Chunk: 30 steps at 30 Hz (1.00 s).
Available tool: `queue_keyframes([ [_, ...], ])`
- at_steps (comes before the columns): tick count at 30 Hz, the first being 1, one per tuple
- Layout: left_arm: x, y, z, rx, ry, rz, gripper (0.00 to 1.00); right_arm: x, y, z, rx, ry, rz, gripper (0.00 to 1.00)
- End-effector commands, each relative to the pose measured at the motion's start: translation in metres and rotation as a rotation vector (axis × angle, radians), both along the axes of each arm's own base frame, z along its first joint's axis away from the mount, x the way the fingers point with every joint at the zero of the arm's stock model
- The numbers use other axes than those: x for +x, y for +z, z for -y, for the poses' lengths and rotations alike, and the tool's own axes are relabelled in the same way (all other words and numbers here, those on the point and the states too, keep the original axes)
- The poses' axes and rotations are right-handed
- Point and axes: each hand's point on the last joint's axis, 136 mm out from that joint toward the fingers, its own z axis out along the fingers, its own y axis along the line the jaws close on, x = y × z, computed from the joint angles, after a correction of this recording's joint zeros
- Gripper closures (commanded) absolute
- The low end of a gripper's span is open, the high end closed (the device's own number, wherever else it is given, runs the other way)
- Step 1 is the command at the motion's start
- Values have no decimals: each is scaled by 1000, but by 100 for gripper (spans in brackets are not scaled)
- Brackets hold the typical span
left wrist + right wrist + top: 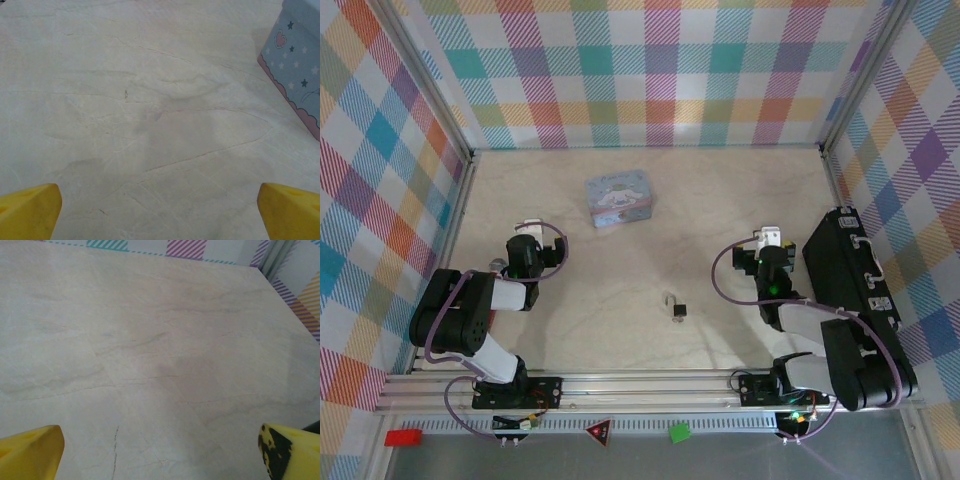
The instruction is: Unlock a padlock with a key
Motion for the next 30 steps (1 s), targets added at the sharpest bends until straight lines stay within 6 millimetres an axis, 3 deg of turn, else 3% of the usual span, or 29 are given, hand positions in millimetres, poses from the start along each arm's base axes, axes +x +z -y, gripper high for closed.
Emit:
queue_keyframes([
  [1,9,14,1,-20,-6,50,0,19,33,-12,76,110,155,1],
  [5,9,14,1,-19,-6,50,0,34,5,-12,117,141,117,1],
  [6,9,14,2,-18,-8,51,0,44,6,-8,111,119,131,1],
  [8,10,14,1,-19,-7,52,0,51,-4,0,175,101,20,1],
  [11,10,15,1,-19,-6,52,0,53,-4,8,209,85,16,1],
  [24,10,15,2,-21,-8,54,0,52,-5,8,208,85,12,1],
  [30,10,15,2,-20,-7,52,0,50,-3,-7,212,180,10,1],
])
